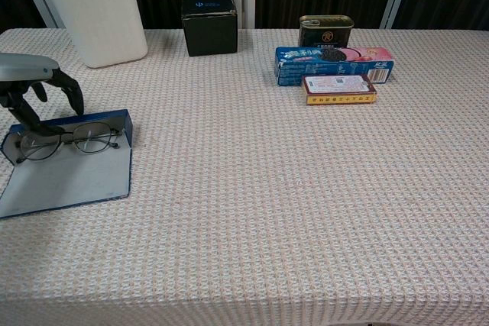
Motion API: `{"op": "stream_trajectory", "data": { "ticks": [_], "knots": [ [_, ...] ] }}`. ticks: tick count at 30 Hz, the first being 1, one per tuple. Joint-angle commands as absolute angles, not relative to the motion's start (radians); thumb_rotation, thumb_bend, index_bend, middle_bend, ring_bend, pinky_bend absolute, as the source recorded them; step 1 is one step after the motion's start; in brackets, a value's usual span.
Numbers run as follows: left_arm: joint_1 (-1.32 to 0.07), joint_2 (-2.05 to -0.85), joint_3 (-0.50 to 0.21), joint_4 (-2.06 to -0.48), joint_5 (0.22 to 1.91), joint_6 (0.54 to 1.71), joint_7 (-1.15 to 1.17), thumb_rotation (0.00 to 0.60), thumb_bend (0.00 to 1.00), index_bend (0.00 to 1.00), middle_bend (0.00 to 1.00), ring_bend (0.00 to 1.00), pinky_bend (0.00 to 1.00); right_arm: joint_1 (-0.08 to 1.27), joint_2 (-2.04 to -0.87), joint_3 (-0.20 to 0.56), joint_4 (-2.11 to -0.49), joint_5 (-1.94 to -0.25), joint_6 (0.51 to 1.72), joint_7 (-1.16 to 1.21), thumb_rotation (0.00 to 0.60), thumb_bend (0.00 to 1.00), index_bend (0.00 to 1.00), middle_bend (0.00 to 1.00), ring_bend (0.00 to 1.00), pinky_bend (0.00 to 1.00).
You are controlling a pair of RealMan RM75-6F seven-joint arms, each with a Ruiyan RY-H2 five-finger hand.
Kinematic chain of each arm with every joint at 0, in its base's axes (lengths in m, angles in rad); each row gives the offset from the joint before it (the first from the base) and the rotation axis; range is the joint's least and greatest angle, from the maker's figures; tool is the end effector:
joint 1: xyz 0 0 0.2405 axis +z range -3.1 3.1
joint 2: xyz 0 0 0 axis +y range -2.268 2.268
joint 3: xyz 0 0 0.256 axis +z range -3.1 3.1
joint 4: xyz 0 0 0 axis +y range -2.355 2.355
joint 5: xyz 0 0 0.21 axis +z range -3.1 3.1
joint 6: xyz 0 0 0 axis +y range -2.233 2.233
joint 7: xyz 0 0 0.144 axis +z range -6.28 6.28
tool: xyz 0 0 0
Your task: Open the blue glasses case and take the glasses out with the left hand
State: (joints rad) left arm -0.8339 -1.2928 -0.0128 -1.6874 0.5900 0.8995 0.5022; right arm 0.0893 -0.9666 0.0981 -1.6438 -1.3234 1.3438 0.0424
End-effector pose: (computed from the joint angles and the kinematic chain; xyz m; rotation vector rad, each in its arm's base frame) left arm -0.2104 0.3311 0.0309 -1.7773 -1.1812 -0.4662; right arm -0.3392 -0.1903 0.2063 1.2847 -0.9791 0.7355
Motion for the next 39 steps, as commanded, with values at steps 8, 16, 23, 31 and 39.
{"op": "stream_trajectory", "data": {
  "ticks": [8, 16, 23, 31, 39],
  "knots": [
    [-0.844, -1.301, -0.017, -1.682, 0.574, 0.895, 0.505, 0.6, 0.35, 0.42, 0.23, 0.07, 0.23, 0.09, -0.969, 0.099, -1.636, -1.321, 1.341, 0.049, 0.6, 0.28, 0.0, 0.0, 0.0, 0.0],
    [-0.848, -1.303, -0.022, -1.68, 0.561, 0.892, 0.499, 0.6, 0.37, 0.46, 0.23, 0.07, 0.23, 0.089, -0.971, 0.097, -1.633, -1.32, 1.338, 0.049, 0.6, 0.28, 0.0, 0.0, 0.0, 0.0],
    [-0.848, -1.309, -0.022, -1.673, 0.551, 0.897, 0.497, 0.6, 0.39, 0.51, 0.23, 0.07, 0.23, 0.089, -0.971, 0.097, -1.633, -1.319, 1.339, 0.048, 0.6, 0.28, 0.0, 0.0, 0.0, 0.0],
    [-0.843, -1.307, -0.03, -1.685, 0.564, 0.918, 0.489, 0.6, 0.4, 0.55, 0.24, 0.08, 0.24, 0.089, -0.972, 0.098, -1.633, -1.32, 1.34, 0.047, 0.6, 0.28, 0.0, 0.0, 0.0, 0.0],
    [-0.805, -1.34, -0.029, -1.673, 0.686, 1.02, 0.48, 0.6, 0.41, 0.56, 0.25, 0.08, 0.23, 0.089, -0.975, 0.098, -1.631, -1.32, 1.339, 0.047, 0.6, 0.28, 0.0, 0.0, 0.0, 0.0]
  ]
}}
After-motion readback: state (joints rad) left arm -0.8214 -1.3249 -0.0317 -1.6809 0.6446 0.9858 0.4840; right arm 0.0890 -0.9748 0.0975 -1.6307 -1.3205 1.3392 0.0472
